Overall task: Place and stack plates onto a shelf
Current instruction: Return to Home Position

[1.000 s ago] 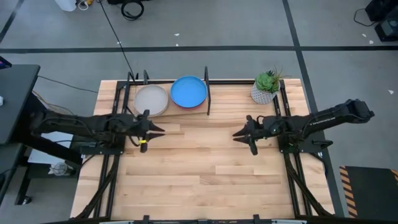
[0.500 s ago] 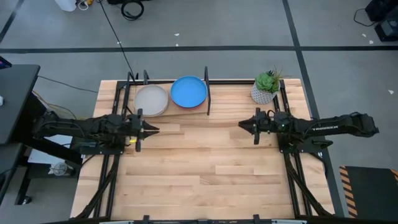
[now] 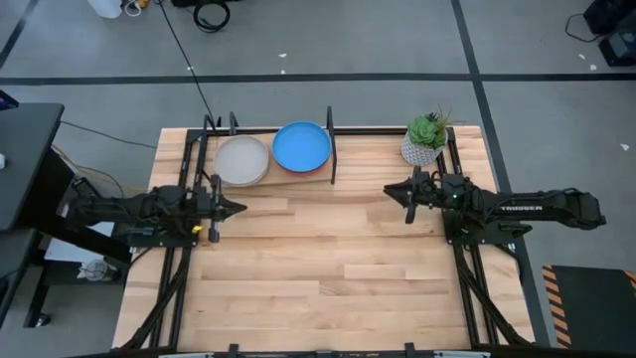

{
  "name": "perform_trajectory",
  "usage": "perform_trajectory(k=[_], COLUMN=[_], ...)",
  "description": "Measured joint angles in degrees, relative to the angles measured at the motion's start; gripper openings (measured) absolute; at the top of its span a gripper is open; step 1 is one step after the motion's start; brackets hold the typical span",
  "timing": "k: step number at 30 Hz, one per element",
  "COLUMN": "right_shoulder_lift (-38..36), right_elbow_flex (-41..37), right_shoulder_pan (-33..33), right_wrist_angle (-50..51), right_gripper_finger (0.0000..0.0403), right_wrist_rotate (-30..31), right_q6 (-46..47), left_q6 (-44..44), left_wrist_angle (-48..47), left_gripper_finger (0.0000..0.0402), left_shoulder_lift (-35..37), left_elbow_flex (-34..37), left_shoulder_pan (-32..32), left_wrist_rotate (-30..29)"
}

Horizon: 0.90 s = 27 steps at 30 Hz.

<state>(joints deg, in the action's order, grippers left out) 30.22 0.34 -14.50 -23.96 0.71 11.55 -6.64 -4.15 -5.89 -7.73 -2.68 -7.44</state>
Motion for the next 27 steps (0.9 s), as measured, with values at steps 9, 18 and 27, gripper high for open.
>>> perform_trajectory(k=[9, 18, 27], right_shoulder_lift=[0.09, 0.13, 0.13], right_elbow_flex=[0.0, 0.0, 0.0], right_shoulder_pan=[0.0, 0.02, 0.02], right_wrist_angle=[-3.12, -3.42, -3.42], right_gripper_finger=[0.0067, 0.0067, 0.0067], right_wrist_rotate=[9.36, 8.26, 8.21], right_q6=[5.2, 5.2, 5.2], left_q6=[1.45, 7.28, 18.0], left_wrist_angle=[-1.69, 0.84, 0.8], left_gripper_finger=[0.0006, 0.0026, 0.0031], left_shoulder_lift=[5.72, 5.56, 5.55], left_elbow_flex=[0.78, 0.77, 0.77], left_shoulder_pan=[-0.02, -0.04, -0.04], left_wrist_rotate=[7.13, 8.67, 8.61])
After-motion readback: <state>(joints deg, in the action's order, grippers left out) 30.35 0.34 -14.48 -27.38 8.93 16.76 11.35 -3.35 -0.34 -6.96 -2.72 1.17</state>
